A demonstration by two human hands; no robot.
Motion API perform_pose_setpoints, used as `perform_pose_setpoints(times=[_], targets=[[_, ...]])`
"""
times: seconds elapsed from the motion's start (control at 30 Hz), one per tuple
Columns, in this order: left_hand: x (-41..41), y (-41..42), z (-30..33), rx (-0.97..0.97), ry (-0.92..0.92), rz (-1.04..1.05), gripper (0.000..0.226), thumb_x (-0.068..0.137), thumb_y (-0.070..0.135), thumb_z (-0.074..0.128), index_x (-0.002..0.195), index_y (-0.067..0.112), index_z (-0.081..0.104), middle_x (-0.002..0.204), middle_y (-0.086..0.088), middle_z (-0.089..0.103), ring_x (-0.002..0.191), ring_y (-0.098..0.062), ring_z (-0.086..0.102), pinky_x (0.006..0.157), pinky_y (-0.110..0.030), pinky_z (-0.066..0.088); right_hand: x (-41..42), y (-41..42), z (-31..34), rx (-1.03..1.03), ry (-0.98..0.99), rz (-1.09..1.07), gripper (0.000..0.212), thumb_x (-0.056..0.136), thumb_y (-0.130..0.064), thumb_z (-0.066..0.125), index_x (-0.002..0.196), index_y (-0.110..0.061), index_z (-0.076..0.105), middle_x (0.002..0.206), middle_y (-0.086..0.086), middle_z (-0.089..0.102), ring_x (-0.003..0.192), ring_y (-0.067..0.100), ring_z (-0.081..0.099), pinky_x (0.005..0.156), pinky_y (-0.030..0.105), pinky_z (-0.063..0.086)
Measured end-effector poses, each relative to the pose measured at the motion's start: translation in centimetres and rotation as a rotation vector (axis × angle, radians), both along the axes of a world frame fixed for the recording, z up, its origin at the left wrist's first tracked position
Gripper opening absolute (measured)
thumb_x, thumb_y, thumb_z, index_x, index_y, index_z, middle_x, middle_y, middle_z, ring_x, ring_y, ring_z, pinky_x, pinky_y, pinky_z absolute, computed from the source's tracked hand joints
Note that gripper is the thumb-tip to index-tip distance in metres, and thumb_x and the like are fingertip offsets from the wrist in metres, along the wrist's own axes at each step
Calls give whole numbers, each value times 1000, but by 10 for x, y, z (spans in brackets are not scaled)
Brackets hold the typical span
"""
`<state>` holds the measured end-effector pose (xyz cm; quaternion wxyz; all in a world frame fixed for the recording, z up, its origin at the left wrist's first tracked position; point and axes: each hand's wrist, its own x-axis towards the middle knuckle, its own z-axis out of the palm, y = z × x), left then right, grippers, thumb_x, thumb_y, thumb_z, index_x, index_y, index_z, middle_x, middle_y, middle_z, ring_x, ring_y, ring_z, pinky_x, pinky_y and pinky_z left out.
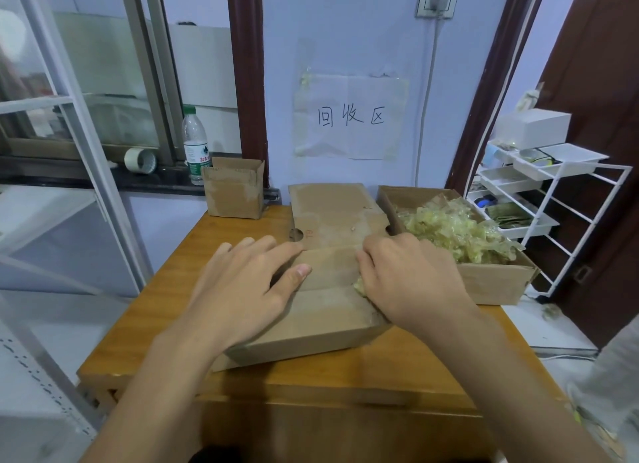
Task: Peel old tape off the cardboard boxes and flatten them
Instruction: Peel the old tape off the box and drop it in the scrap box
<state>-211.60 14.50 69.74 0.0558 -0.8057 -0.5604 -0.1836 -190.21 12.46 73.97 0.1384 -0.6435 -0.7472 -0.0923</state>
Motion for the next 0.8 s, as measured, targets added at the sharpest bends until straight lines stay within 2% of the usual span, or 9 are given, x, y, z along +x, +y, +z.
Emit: perform_pose_setpoints(times=[0.1, 0.17, 0.27, 0.3, 0.4, 0.5, 0.57, 0.73, 0.8], targets=[[6, -7, 5, -38, 4, 19, 54, 102, 63, 15, 134, 40, 52, 110, 21, 56, 99, -7, 51, 90, -35, 39, 6, -6, -2, 47, -117, 29, 27, 110, -32, 33, 86, -23, 42, 71, -7, 42, 62, 21, 43, 49, 33, 24], [18, -15, 11, -42, -6, 34, 38, 103, 57, 21, 113, 36, 52, 99, 17, 58, 90, -6, 53, 94, -37, 40, 8, -12, -10, 91, -134, 47, 27, 108, -29, 38, 82, -23, 39, 69, -7, 43, 60, 21, 44, 48, 32, 21], [42, -23, 12, 63, 23, 64, 44, 106, 62, 15, 95, 33, 47, 84, 11, 59, 79, -10, 55, 80, -36, 37, 15, -16, -26, 180, -58, 95, 39, 100, -21, 56, 71, -23, 30, 61, -7, 42, 48, 19, 36, 44, 30, 15], [48, -22, 9, 115, 41, 74, 50, 105, 65, 12, 92, 34, 49, 80, 11, 59, 76, -11, 56, 73, -35, 34, 19, -15, -30, 190, 14, 99, 42, 98, -19, 59, 69, -24, 29, 58, -7, 41, 46, 18, 34, 44, 30, 13], [54, -17, -3, 225, 32, 79, 61, 104, 70, 12, 82, 34, 56, 68, 14, 55, 59, -6, 49, 55, -29, 27, 32, -15, -48, 155, 332, 149, 40, 104, -21, 50, 68, -26, 35, 56, -8, 42, 48, 13, 39, 48, 27, 18], [51, -13, -16, 262, -14, 53, 62, 104, 70, 16, 83, 35, 62, 68, 16, 58, 60, -3, 50, 57, -27, 36, 33, -19, -65, 247, 605, 194, 45, 103, -12, 53, 65, -28, 36, 53, -12, 38, 50, 12, 42, 47, 20, 27], [50, -13, -18, 289, -34, 35, 61, 104, 69, 18, 85, 35, 65, 70, 17, 60, 61, -3, 51, 58, -26, 38, 32, -20, -76, 273, 762, 182, 47, 103, -7, 53, 63, -27, 37, 53, -13, 36, 51, 9, 42, 47, 16, 28], [48, -15, -25, 339, -65, 11, 54, 105, 67, 26, 88, 35, 67, 71, 18, 61, 62, -2, 51, 60, -27, 41, 30, -27, -97, 239, 998, 145, 41, 106, -13, 51, 66, -17, 46, 58, -8, 46, 51, 7, 41, 47, 18, 29], [47, -18, -31, 359, -93, -14, 51, 105, 65, 30, 89, 35, 68, 73, 19, 61, 64, -3, 52, 63, -28, 44, 28, -32, -105, 212, 1101, 131, 42, 108, -15, 50, 66, -18, 46, 57, -10, 47, 52, 4, 41, 47, 18, 30]])
